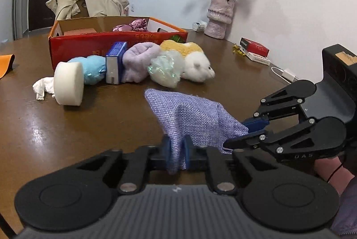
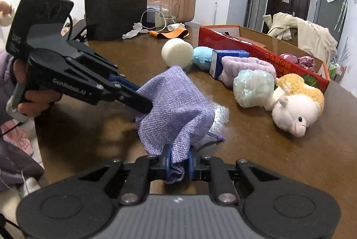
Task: Organize soft objects
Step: 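Carry the lavender pouch into the box and open the right tool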
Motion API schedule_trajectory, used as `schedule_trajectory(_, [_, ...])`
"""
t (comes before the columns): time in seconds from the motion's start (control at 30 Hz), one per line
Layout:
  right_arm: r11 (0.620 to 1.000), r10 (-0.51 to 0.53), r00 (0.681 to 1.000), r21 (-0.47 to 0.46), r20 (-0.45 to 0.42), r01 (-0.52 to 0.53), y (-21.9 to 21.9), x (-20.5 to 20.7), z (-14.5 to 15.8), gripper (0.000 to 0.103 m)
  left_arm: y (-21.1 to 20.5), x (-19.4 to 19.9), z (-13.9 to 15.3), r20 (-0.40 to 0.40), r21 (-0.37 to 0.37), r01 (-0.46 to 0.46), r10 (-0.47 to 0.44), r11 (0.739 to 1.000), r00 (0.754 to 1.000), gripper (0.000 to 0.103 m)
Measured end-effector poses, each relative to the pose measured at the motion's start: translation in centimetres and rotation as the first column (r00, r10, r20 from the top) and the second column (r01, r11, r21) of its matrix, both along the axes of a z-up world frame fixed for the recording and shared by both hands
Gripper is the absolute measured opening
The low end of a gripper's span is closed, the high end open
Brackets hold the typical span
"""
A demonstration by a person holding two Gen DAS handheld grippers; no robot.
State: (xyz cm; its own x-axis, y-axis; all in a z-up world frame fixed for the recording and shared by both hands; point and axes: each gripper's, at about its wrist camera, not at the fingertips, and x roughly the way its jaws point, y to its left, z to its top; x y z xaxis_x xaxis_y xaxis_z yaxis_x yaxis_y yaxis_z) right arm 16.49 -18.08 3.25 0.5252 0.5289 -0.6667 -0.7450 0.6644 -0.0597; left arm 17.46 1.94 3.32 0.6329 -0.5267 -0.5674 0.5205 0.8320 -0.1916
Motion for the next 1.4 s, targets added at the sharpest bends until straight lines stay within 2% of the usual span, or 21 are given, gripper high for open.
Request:
schedule_trajectory(0.13, [0.999,-0.024,1.000,0.030,-0.007,0.024,-0.8,-1.4,0.1,0.015,-0.4,-1.9,0.3,-0.008,0.008,0.012,-0.012,1.000,1.000,0.008])
schedule_trajectory(0.3, [0.997,-0.053,0.999,0.059,0.008,0.052,-1.3,-2.2,0.8,0.013,-0.7,-2.9,1.8,0.028,0.016,0.031,-0.031,0.999,0.999,0.008])
schedule_trajectory(0.5, [0.997,-0.042,0.995,0.075,0.094,0.035,-0.8,0.9,4.4,0.013,-0.8,0.6,5.7,0.123,0.045,0.001,-0.007,0.999,0.992,0.008])
schedule_trajectory(0.67, [0.998,-0.026,0.986,0.067,0.167,0.015,0.8,8.3,9.3,0.013,0.0,7.9,10.0,0.175,0.036,-0.052,0.045,0.998,0.984,0.008])
schedule_trajectory(0.8, [0.995,-0.063,0.992,0.086,0.109,0.053,3.1,17.5,12.1,0.013,1.2,15.5,12.0,0.145,0.034,-0.125,0.119,0.992,0.982,0.008])
schedule_trajectory(0.93, [0.989,-0.102,0.995,0.111,0.022,0.099,5.4,25.9,12.3,0.013,3.1,23.1,11.6,0.068,0.033,-0.205,0.202,0.978,0.977,0.008])
schedule_trajectory(1.03, [0.989,-0.116,0.993,0.091,-0.032,0.119,7.6,30.5,10.4,0.013,3.8,27.3,9.5,0.022,0.080,-0.254,0.253,0.964,0.967,0.009])
schedule_trajectory(1.1, [0.991,-0.119,0.990,0.060,-0.076,0.124,9.0,32.7,8.3,0.013,4.3,29.0,7.8,-0.004,0.130,-0.280,0.283,0.951,0.959,0.011])
schedule_trajectory(1.17, [0.993,-0.113,0.987,0.019,-0.117,0.116,10.1,34.1,6.0,0.014,4.8,30.1,6.3,-0.041,0.156,-0.304,0.313,0.940,0.949,0.027])
schedule_trajectory(1.2, [0.994,-0.104,0.985,0.002,-0.136,0.105,10.6,34.6,5.0,0.015,5.1,30.1,5.8,-0.058,0.154,-0.303,0.314,0.941,0.948,0.037])
schedule_trajectory(1.23, [0.996,-0.094,0.983,-0.007,-0.160,0.094,10.9,35.0,4.2,0.021,5.3,30.0,5.5,-0.065,0.145,-0.288,0.300,0.947,0.952,0.043])
schedule_trajectory(1.27, [0.996,-0.088,0.978,-0.004,-0.190,0.089,11.0,35.3,3.5,0.024,5.6,29.7,5.3,-0.052,0.138,-0.275,0.284,0.951,0.957,0.044])
schedule_trajectory(1.33, [0.996,-0.071,0.968,0.027,-0.240,0.080,11.1,36.0,2.8,0.024,5.7,29.0,5.4,-0.033,0.147,-0.268,0.275,0.952,0.961,0.046])
schedule_trajectory(1.37, [0.996,-0.072,0.965,0.038,-0.250,0.084,11.0,36.1,2.7,0.026,5.8,28.7,5.6,-0.026,0.144,-0.271,0.278,0.952,0.960,0.050])
schedule_trajectory(1.4, [0.995,-0.072,0.963,0.043,-0.258,0.086,10.9,36.2,2.8,0.028,5.8,28.3,5.8,-0.023,0.142,-0.278,0.284,0.950,0.959,0.059])
